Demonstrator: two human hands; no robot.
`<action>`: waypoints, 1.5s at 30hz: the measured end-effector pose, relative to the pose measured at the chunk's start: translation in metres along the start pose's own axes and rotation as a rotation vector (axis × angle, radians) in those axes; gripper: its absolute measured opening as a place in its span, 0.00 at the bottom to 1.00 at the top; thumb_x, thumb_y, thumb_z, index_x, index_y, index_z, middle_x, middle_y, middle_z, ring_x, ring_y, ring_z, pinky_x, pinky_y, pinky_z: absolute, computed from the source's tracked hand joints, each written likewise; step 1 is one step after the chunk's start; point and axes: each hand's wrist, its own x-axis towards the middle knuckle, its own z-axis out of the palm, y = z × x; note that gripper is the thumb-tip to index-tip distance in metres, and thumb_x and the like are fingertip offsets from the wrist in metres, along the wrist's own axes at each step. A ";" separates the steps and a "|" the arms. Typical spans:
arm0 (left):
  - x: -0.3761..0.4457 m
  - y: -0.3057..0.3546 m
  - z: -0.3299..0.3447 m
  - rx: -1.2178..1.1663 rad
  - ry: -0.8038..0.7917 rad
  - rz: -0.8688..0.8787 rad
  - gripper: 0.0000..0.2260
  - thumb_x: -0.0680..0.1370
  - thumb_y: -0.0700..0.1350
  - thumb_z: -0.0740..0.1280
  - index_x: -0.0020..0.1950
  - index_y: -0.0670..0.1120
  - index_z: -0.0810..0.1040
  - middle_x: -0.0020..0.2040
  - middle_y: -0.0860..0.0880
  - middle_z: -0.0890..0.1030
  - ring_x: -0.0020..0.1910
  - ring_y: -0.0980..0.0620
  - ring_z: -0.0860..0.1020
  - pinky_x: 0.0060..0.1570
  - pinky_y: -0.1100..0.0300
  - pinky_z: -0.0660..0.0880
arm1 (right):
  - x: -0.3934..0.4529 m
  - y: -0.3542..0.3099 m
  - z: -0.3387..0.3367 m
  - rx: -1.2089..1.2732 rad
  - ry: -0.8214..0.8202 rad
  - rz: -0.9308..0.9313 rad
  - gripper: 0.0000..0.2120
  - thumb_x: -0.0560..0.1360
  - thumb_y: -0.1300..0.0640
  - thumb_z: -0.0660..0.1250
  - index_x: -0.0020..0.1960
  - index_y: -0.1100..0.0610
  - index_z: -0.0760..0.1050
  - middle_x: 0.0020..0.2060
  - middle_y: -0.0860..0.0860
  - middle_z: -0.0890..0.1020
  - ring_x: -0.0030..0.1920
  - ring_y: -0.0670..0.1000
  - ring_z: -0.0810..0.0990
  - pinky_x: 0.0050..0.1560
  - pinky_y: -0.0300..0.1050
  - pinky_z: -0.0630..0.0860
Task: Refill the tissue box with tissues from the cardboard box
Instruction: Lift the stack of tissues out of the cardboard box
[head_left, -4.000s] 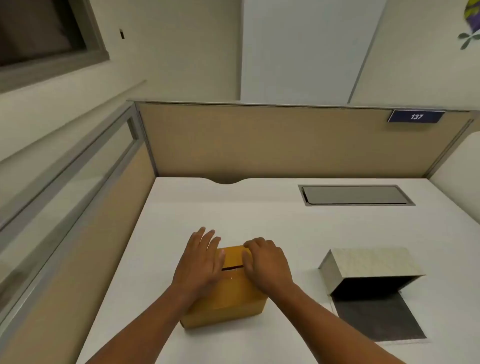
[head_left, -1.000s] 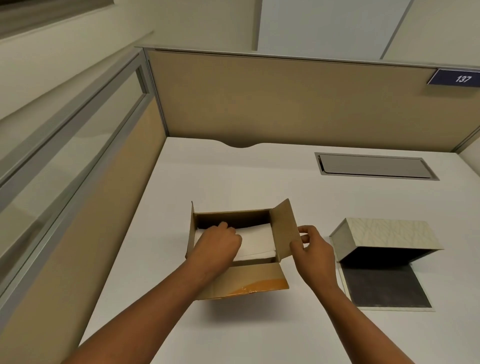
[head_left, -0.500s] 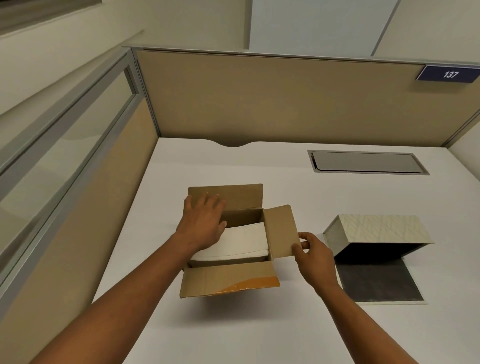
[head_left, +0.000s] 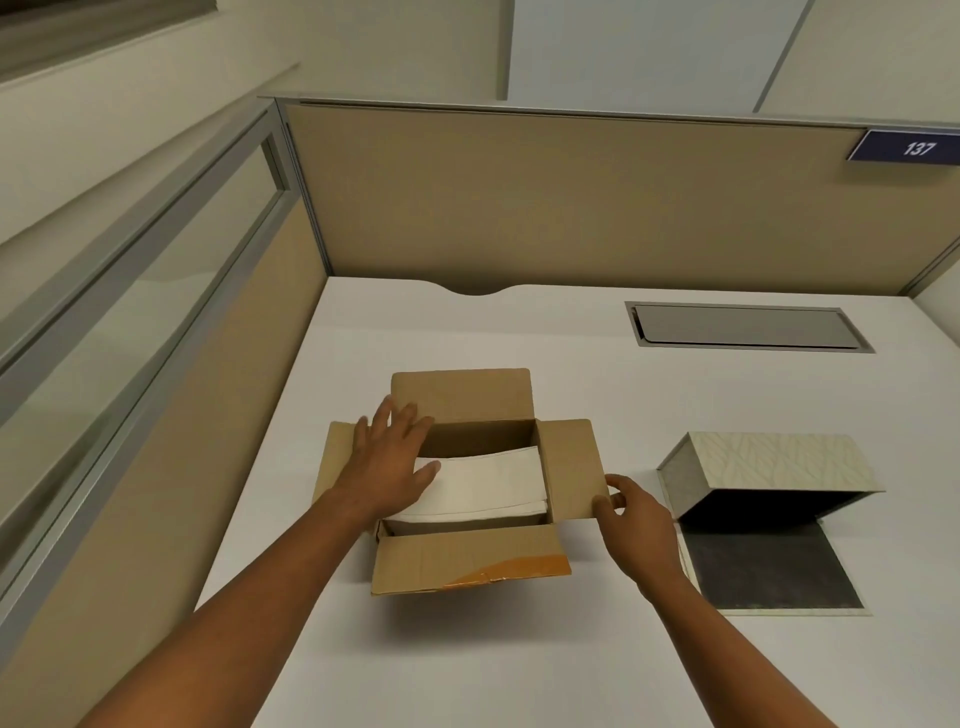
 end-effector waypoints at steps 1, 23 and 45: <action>0.000 0.004 0.000 0.020 0.075 0.039 0.25 0.82 0.56 0.62 0.76 0.49 0.66 0.79 0.45 0.62 0.79 0.41 0.55 0.76 0.43 0.55 | 0.000 -0.001 -0.001 0.006 0.003 -0.001 0.18 0.81 0.53 0.61 0.69 0.56 0.71 0.56 0.56 0.82 0.51 0.54 0.81 0.52 0.48 0.77; 0.081 0.037 0.016 -0.112 -0.833 -0.053 0.50 0.57 0.79 0.68 0.71 0.52 0.72 0.70 0.49 0.75 0.66 0.46 0.73 0.69 0.45 0.70 | -0.034 -0.031 -0.005 -0.026 0.176 -0.276 0.16 0.76 0.45 0.67 0.61 0.48 0.74 0.55 0.46 0.78 0.49 0.46 0.78 0.45 0.38 0.78; 0.088 0.036 0.037 -0.118 -0.895 -0.081 0.56 0.46 0.78 0.74 0.69 0.55 0.71 0.66 0.51 0.76 0.62 0.48 0.75 0.66 0.46 0.73 | -0.038 -0.021 0.019 -0.045 -0.089 -0.094 0.16 0.76 0.44 0.67 0.62 0.46 0.72 0.58 0.44 0.75 0.50 0.46 0.78 0.52 0.38 0.77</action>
